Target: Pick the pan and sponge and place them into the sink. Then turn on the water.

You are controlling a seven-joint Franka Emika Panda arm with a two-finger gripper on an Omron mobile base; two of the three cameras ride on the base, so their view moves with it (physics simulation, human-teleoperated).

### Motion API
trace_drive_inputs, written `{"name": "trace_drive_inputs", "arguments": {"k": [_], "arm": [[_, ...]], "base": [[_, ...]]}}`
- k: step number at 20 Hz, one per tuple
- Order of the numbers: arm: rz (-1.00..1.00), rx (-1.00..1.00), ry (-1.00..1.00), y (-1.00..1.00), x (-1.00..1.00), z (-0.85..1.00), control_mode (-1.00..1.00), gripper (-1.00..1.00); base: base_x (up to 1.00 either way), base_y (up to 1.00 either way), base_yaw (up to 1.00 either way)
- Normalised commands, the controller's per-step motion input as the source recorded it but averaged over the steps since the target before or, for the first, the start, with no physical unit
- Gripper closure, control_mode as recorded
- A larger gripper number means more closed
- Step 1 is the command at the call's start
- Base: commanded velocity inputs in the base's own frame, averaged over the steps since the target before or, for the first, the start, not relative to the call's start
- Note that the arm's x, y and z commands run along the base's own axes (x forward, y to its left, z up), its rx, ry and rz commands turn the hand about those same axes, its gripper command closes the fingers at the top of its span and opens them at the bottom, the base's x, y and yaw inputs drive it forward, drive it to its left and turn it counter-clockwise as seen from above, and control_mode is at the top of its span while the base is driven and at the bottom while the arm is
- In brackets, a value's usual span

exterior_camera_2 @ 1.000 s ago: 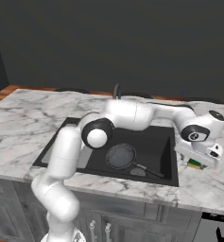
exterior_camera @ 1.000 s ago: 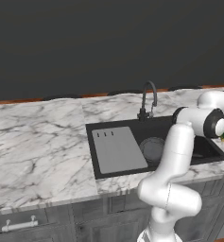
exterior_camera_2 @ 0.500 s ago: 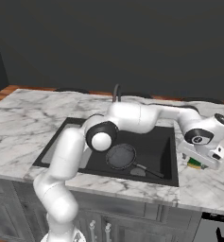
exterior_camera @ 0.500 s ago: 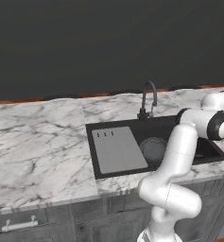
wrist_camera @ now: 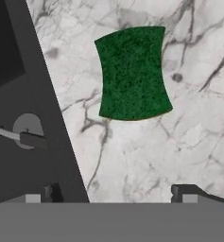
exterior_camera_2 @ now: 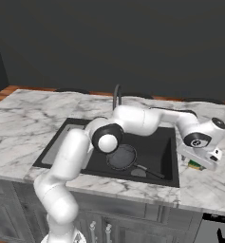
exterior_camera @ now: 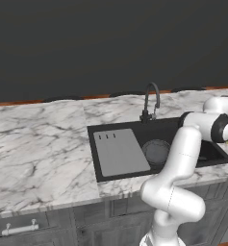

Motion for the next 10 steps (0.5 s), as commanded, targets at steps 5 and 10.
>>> {"name": "trace_drive_inputs", "arguments": {"k": [5, 10], "arm": [[0.0, 0.0, 0.0, 0.0, 0.23, -0.21, -1.0, -1.0], [0.0, -0.01, 0.0, 0.0, 0.29, -0.15, -1.0, -1.0]], "base": [[0.0, 0.0, 0.0], [0.0, 0.0, 0.0]]}}
